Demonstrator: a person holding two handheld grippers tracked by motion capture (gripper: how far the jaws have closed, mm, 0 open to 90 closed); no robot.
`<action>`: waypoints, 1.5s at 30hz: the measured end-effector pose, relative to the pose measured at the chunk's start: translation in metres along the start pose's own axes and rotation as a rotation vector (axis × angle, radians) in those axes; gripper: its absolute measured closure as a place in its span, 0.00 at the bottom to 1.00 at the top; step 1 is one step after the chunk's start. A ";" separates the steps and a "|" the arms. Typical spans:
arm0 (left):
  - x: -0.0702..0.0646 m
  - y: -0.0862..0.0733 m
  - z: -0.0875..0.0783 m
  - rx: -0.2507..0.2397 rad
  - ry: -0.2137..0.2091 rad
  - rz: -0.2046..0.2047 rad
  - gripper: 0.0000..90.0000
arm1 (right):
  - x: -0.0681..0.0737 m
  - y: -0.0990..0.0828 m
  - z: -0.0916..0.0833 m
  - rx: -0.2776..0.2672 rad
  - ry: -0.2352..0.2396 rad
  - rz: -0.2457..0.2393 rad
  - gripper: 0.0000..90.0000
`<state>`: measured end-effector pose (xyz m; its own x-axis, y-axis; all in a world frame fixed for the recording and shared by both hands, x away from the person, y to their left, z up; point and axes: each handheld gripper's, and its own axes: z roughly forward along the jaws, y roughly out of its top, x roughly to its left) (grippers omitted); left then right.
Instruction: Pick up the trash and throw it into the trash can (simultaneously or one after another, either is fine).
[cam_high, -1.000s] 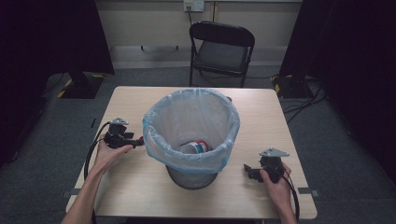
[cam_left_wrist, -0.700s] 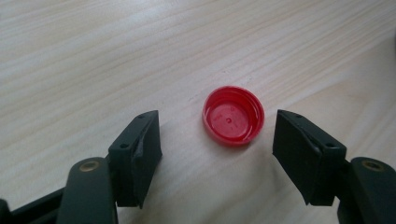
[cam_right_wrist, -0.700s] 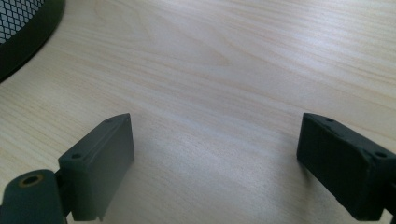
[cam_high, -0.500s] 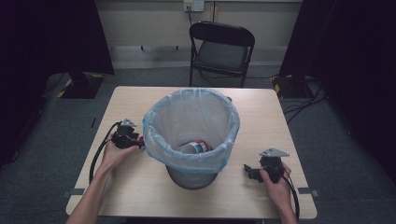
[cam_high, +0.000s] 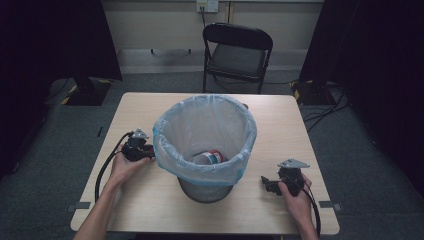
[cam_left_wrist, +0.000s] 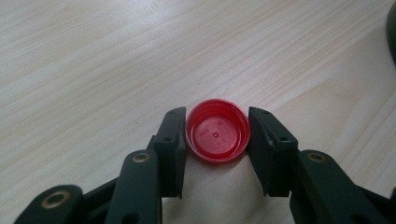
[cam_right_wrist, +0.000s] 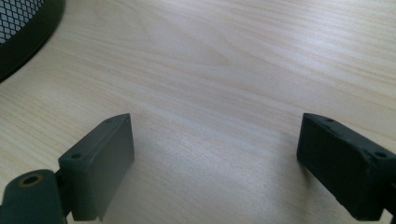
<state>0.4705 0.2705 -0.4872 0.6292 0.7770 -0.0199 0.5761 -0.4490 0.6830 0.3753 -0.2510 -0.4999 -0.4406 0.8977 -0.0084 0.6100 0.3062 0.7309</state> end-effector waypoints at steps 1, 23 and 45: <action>0.000 -0.002 0.000 -0.010 0.001 0.003 0.65 | 0.000 0.000 0.000 -0.001 0.000 -0.002 0.11; 0.006 -0.002 -0.012 -0.063 -0.058 -0.083 0.66 | 0.000 0.000 0.000 0.000 0.000 0.000 0.11; 0.003 0.012 -0.045 -0.224 -0.133 -0.134 0.66 | 0.000 0.000 0.000 0.000 0.000 0.000 0.11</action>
<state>0.4554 0.2876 -0.4462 0.6261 0.7519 -0.2064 0.5390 -0.2260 0.8114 0.3753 -0.2510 -0.4999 -0.4408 0.8976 -0.0085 0.6100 0.3064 0.7308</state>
